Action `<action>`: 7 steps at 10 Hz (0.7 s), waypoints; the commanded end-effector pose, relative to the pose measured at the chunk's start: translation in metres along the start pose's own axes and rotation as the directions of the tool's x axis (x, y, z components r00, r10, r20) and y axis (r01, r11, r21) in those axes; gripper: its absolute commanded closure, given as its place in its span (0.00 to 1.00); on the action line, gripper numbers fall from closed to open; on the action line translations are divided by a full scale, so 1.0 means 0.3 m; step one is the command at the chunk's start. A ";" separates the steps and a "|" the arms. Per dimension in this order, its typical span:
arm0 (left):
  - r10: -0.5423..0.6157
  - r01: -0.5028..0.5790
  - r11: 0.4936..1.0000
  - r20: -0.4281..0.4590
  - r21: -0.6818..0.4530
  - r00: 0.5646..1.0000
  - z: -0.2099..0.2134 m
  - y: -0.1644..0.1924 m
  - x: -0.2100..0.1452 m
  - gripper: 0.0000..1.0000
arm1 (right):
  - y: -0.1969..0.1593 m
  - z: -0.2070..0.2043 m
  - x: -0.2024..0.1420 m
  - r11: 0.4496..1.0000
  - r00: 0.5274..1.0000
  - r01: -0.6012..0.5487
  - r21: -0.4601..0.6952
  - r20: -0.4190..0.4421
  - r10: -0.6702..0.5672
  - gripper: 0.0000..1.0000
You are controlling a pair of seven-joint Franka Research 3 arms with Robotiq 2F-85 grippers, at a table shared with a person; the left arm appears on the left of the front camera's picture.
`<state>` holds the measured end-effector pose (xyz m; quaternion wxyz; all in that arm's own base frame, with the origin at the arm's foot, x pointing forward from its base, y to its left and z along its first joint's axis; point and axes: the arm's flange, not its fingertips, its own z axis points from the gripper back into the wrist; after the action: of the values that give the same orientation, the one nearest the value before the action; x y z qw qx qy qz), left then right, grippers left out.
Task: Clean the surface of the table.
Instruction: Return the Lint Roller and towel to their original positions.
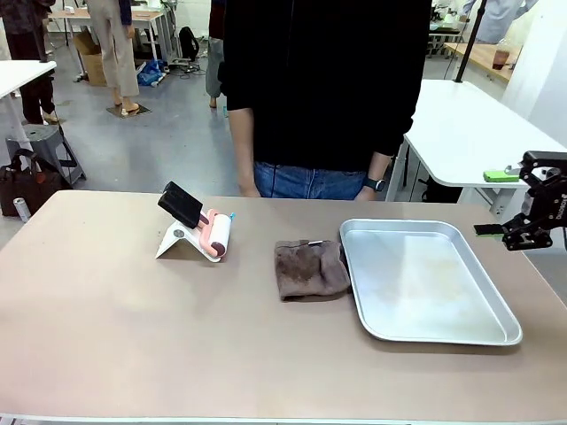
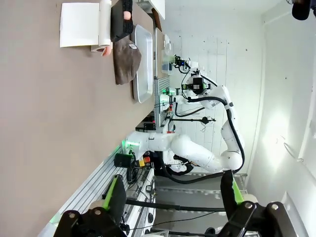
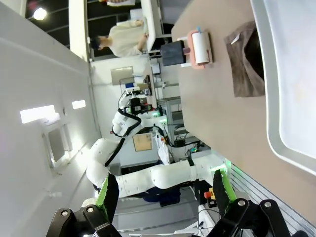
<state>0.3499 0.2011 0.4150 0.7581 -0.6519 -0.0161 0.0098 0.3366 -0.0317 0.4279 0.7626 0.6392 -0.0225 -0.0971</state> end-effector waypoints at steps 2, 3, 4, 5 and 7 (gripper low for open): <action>0.012 -0.012 1.000 -0.001 0.009 1.000 0.000 -0.019 -0.011 0.00 | 0.009 0.008 -0.006 1.000 1.000 -0.016 0.002 -0.005 0.016 0.00; 0.012 -0.012 1.000 -0.001 0.009 1.000 0.000 -0.019 -0.011 0.00 | 0.009 0.008 -0.006 1.000 1.000 -0.016 0.002 -0.005 0.016 0.00; 0.012 -0.012 1.000 -0.001 0.009 1.000 0.000 -0.019 -0.011 0.00 | 0.009 0.008 -0.006 1.000 1.000 -0.016 0.002 -0.005 0.016 0.00; 0.012 -0.012 1.000 -0.001 0.009 1.000 0.000 -0.019 -0.011 0.00 | 0.009 0.008 -0.006 1.000 1.000 -0.016 0.002 -0.005 0.016 0.00; 0.012 -0.012 1.000 -0.001 0.009 1.000 0.000 -0.019 -0.011 0.00 | 0.009 0.008 -0.006 1.000 1.000 -0.016 0.002 -0.005 0.016 0.00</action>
<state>0.3497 0.2014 0.4150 0.7581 -0.6519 -0.0161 0.0104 0.3363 -0.0322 0.4280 0.7623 0.6395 -0.0226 -0.0975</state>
